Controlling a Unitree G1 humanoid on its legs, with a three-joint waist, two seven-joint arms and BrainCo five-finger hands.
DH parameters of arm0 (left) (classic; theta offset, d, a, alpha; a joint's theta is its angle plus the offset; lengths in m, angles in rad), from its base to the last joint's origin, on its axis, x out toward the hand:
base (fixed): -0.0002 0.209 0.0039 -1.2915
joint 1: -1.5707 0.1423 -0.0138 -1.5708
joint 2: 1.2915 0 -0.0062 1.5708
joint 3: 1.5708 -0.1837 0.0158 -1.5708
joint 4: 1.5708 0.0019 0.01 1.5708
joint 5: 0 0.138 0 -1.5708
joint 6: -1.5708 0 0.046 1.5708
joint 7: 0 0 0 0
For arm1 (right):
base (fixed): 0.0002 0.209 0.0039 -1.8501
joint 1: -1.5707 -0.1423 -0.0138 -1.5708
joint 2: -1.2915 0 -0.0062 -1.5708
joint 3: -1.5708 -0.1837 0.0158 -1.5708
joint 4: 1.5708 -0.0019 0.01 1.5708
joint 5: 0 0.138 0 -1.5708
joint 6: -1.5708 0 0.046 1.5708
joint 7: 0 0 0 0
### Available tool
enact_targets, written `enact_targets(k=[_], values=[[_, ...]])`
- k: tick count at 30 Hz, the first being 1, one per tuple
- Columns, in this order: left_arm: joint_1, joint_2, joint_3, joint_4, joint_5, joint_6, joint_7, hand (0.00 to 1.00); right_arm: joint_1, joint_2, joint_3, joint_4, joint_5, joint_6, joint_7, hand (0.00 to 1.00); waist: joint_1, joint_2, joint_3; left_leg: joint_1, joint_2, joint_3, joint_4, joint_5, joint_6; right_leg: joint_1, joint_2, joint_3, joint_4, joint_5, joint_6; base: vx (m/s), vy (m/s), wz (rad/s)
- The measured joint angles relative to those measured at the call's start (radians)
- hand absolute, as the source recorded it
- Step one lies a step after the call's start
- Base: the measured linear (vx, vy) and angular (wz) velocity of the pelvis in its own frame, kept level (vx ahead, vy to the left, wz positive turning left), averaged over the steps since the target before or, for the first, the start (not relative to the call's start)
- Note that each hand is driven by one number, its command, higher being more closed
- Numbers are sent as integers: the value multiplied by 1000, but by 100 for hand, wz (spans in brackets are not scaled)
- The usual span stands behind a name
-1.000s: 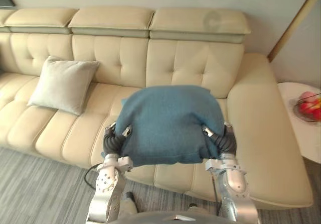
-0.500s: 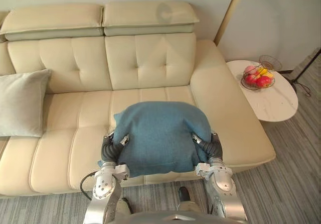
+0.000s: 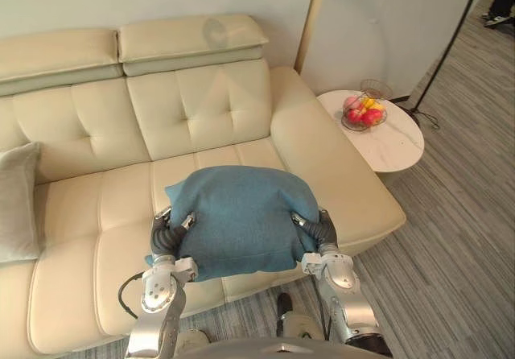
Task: Pick up cushions and gather them together orderly.
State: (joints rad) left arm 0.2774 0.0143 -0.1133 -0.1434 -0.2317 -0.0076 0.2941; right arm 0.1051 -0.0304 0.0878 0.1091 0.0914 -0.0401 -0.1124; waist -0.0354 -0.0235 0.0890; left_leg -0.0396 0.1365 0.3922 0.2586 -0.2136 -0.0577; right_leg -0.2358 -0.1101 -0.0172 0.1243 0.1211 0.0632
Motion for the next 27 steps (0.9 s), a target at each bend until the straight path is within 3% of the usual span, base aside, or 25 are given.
enact_targets(k=[1,4,5,7,10,11,12,13,15,16,17,18,19,20,23,27], values=[[-3,2,-1,0,0,0,0,100,-1,-3,0,-1,1,0,0,100,-2,-8,-5,-2,-5,-5,1,-2,-4,5,1,0,-10,-9,2,60,-93,3],[-15,-13,-18,3,0,2,-1,100,12,-37,-2,-15,24,0,0,100,-24,47,17,-3,16,-87,1,-12,-28,32,22,-57,10,-60,-7,118,-76,22],[-14,-19,-21,3,0,2,-2,100,21,-39,-2,-19,29,1,0,100,-25,55,19,10,29,-93,-2,-4,-28,45,28,-76,21,-74,-13,218,-114,49],[-11,-30,-23,3,-1,4,-4,100,71,-38,-1,-76,32,3,-1,100,-18,57,20,18,61,-113,60,16,-42,91,41,-123,51,-116,-17,197,-118,53],[3,-45,-6,0,-4,5,-13,100,124,-39,7,-212,45,3,-3,100,12,58,22,-78,122,-117,344,67,-14,154,45,-152,71,-179,-35,189,-168,34],[12,-53,7,-4,-10,5,-17,100,129,-38,15,-240,65,3,-3,100,19,53,23,-110,141,-115,438,111,-6,182,42,-150,66,-198,-48,120,-54,6],[23,-63,10,-10,-20,4,-19,100,130,-40,19,-260,72,1,-3,100,35,45,23,-131,158,-109,467,94,-3,197,38,-150,62,-212,-52,150,-34,3],[30,-73,8,-20,-23,4,-20,100,129,-40,18,-276,74,-1,-5,100,39,56,13,-127,158,-97,432,57,6,201,37,-150,61,-221,-55,197,0,10],[21,-75,8,-45,-24,1,-26,100,119,-39,17,-292,80,-8,-10,100,36,60,10,-106,121,-93,285,-18,11,202,19,-150,62,-224,-45,172,48,22],[17,-75,8,-44,-24,-2,-26,100,115,-39,16,-290,80,-9,-13,100,41,53,9,-87,91,-102,186,-17,2,201,3,-152,62,-213,-28,141,105,7],[18,-75,4,-45,-24,-4,-26,100,115,-39,13,-288,78,-9,-22,100,47,59,5,-31,56,-124,-3,56,-5,202,-5,-149,62,-212,-18,168,189,-8],[19,-78,3,-44,-23,-4,-26,100,114,-39,12,-287,77,-8,-24,100,51,67,3,-14,54,-126,-52,113,-4,202,0,-145,62,-213,-7,129,191,-24],[19,-76,5,-38,-21,-3,-26,100,111,-27,14,-270,77,-5,-25,100,57,62,-1,4,47,-117,-68,137,-47,207,-3,-125,56,-208,7,148,239,-21],[26,-68,4,-39,-20,-3,-26,100,124,-11,13,-264,76,-3,-26,100,57,32,-5,6,25,-117,-76,135,-39,220,-17,-122,25,-188,15,103,177,-12],[35,-42,-6,-30,-19,-2,-26,100,125,22,4,-236,64,0,-26,100,51,-15,-18,19,-18,-116,-121,144,-24,238,-47,-124,-34,-169,26,68,131,4],[41,-40,-6,-15,-4,-1,-26,100,123,27,5,-197,57,0,-26,100,49,-18,-20,22,-42,-117,-144,149,-14,250,-61,-123,-71,-149,28,16,61,2]])
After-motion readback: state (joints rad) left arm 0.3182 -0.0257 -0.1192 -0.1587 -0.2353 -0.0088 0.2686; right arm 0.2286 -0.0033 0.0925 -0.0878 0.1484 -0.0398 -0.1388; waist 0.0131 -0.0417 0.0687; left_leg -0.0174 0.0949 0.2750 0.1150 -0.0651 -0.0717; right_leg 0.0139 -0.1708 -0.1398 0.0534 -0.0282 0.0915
